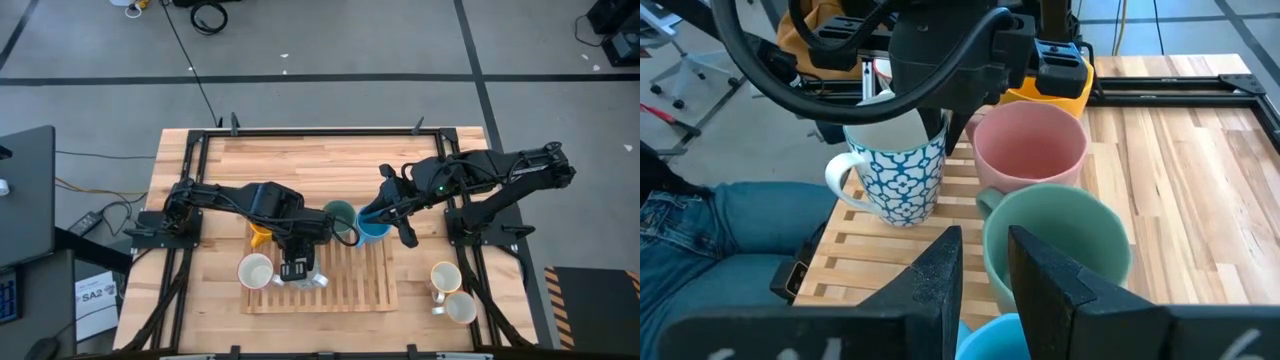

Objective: Place coffee mugs
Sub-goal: Put the blue patterned mug on the shelf

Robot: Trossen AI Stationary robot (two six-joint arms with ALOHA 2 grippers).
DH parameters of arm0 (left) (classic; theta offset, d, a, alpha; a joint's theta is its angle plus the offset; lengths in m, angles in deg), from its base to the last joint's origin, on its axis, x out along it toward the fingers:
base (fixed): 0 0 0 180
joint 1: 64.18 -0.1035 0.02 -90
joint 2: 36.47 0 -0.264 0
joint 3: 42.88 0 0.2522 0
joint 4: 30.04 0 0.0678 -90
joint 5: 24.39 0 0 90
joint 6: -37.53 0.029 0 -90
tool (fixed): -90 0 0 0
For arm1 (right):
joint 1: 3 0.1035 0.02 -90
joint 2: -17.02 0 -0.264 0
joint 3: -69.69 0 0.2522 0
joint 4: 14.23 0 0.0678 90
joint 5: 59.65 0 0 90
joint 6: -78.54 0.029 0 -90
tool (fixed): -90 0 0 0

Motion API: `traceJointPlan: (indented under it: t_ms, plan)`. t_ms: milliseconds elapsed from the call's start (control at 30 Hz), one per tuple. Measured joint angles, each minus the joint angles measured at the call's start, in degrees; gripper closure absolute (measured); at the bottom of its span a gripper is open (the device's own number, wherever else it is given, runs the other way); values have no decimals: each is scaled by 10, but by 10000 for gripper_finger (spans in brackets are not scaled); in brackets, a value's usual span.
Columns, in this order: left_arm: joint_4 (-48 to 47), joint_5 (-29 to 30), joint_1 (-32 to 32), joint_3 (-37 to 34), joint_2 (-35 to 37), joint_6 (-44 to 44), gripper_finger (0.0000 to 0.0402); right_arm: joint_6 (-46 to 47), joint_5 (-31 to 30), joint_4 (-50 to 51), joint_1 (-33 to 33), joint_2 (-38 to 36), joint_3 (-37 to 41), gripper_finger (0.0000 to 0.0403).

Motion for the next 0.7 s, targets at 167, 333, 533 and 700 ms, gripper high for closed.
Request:
traceJointPlan:
  t_ms: [167, 333, 533, 700]
  plan:
    - [0, -1, -2, 0, 0, 0, 369, 0, 0, 0, 0, 0, 0, 313]
    - [0, -1, -2, 0, 0, 0, 369, 0, 0, 0, 0, 0, 0, 313]
    - [0, 0, -2, 0, 0, 4, 367, 0, 0, 0, 0, 0, 0, 313]
    - [0, 0, -2, 0, 0, 5, 352, 0, 0, 0, 0, 0, 0, 313]
